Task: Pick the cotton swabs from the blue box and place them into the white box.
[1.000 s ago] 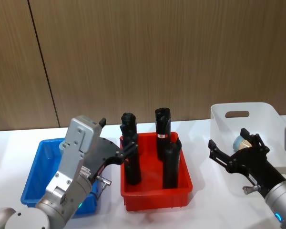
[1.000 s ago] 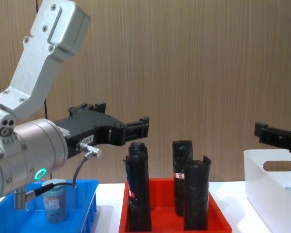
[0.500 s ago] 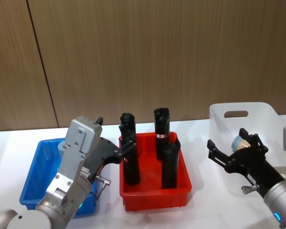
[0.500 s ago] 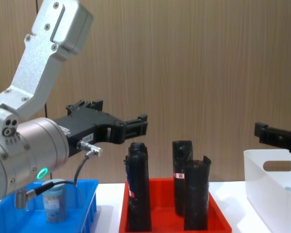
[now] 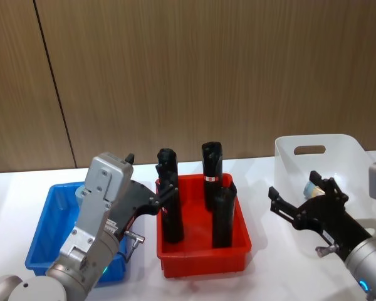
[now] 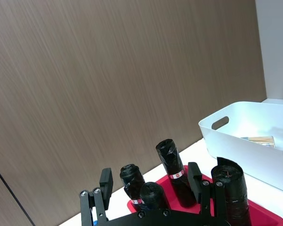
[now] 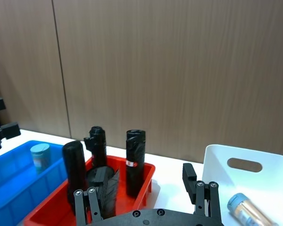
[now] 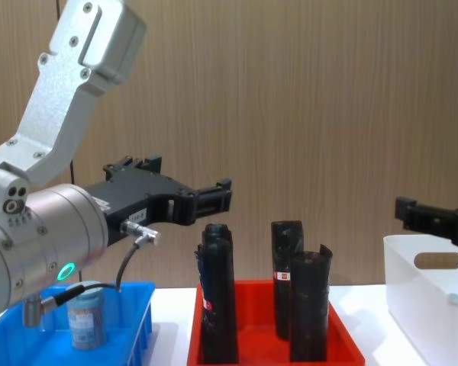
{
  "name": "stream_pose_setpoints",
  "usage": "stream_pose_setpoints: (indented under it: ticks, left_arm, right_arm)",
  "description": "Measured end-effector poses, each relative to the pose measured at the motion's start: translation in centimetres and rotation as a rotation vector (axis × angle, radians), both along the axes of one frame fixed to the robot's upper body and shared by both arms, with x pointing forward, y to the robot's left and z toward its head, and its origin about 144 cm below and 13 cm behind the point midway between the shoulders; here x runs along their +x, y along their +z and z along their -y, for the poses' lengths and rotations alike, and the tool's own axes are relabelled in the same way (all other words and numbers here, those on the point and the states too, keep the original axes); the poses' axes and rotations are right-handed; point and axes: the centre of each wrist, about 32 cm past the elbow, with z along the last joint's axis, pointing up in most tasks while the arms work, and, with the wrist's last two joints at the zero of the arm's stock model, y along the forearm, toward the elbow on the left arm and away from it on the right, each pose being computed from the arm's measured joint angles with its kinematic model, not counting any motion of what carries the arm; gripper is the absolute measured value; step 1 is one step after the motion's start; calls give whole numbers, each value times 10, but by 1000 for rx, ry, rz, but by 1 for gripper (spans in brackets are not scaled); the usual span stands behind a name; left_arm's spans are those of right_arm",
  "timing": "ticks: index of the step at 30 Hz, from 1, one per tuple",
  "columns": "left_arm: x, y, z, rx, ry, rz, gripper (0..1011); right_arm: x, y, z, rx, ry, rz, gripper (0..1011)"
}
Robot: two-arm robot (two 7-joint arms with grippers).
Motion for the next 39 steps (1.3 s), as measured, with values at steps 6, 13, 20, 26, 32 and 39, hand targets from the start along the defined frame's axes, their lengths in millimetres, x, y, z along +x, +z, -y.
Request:
stream_pose_setpoints:
  ticks: [6,13,20,26,32,39]
  left_arm:
    - [0,0,0,0,0,0,1004]
    - [0,0,0,0,0,-1,1004]
    - [0,0,0,0,0,-1,1004]
    - [0,0,0,0,0,-1,1004]
    - [0,0,0,0,0,-1,1004]
    - [0,0,0,0,0,-1,1004]
  right_arm:
    - [2,4,2,-6,52,-39,1002]
    - [9,10,3,-18,126,-100,1002]
    - [21,13,2,-30,192,-163,1002]
    - [37,12,0,-39,233,-209,1002]
    - [53,7,-3,-50,253,-247,1002]
    - [70,3,-8,-65,263,-271,1002]
